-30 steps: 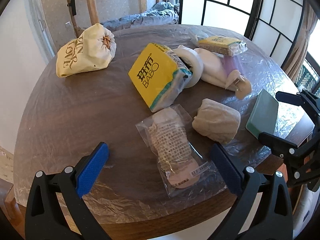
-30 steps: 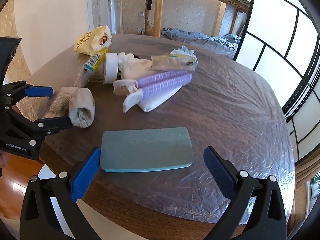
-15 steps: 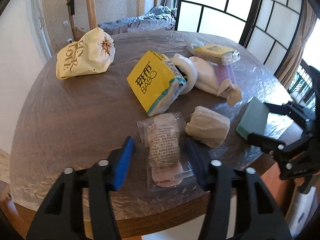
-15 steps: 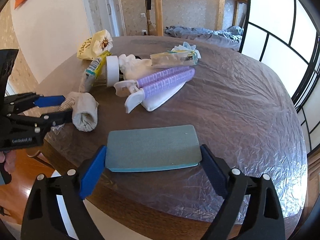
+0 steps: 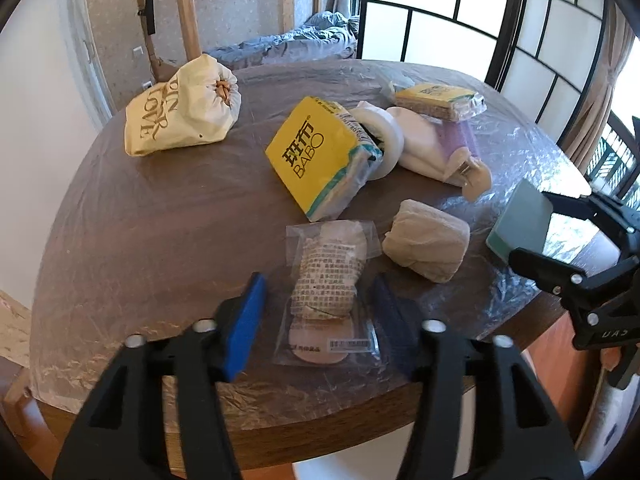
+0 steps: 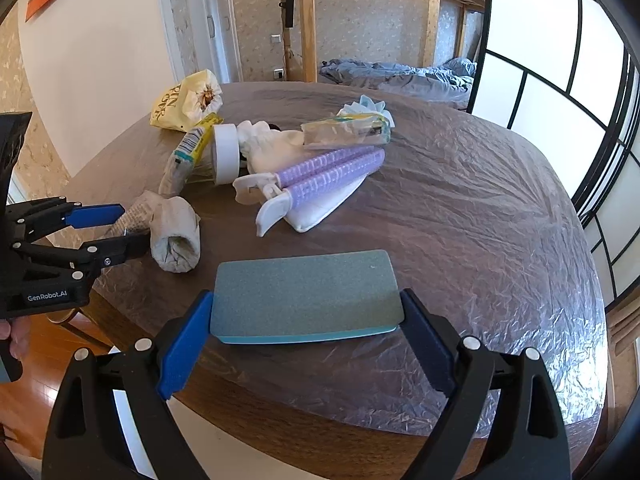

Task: Collect trash
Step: 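Carry the sponge and packet off the table edge over the white bin with both grippers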

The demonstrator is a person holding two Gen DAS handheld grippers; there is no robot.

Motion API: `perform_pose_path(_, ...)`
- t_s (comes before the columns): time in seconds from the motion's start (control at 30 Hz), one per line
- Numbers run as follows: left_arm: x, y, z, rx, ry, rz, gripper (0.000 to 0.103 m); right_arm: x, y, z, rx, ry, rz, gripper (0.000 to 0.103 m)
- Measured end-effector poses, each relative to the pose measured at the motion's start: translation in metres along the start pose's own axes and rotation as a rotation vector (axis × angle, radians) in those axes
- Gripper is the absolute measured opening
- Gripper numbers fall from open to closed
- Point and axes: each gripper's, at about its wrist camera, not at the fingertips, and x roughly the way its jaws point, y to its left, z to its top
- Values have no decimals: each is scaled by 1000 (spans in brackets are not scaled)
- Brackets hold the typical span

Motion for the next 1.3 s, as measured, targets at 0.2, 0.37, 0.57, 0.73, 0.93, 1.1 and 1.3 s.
perform_pose_path(0.2,-10,3,1,-5,-24,-32,37,-5,4,1,9,-14,-6,89)
perform_pose_path(0.37,-21,7,2,-28,-48,-34,37,-10,5,3,32,-21,3,89)
perform_pose_path(0.57,-29,8,-5,-56,-52,-53,37,-15,11,-2,54,-5,-20,89)
perform_pose_path(0.73,-38,4,-14,-58,-54,-74,37,-24,18,-8,87,0,-33,89)
perform_pose_path(0.93,-59,-2,-31,-44,-76,-103,37,-46,33,-26,144,-12,-47,89)
perform_pose_path(1.1,-71,-10,-51,-21,-73,-137,37,-62,48,-50,186,-12,-56,89)
perform_pose_path(1.3,-83,-23,-74,-25,-66,-130,37,-72,60,-74,187,6,-42,89)
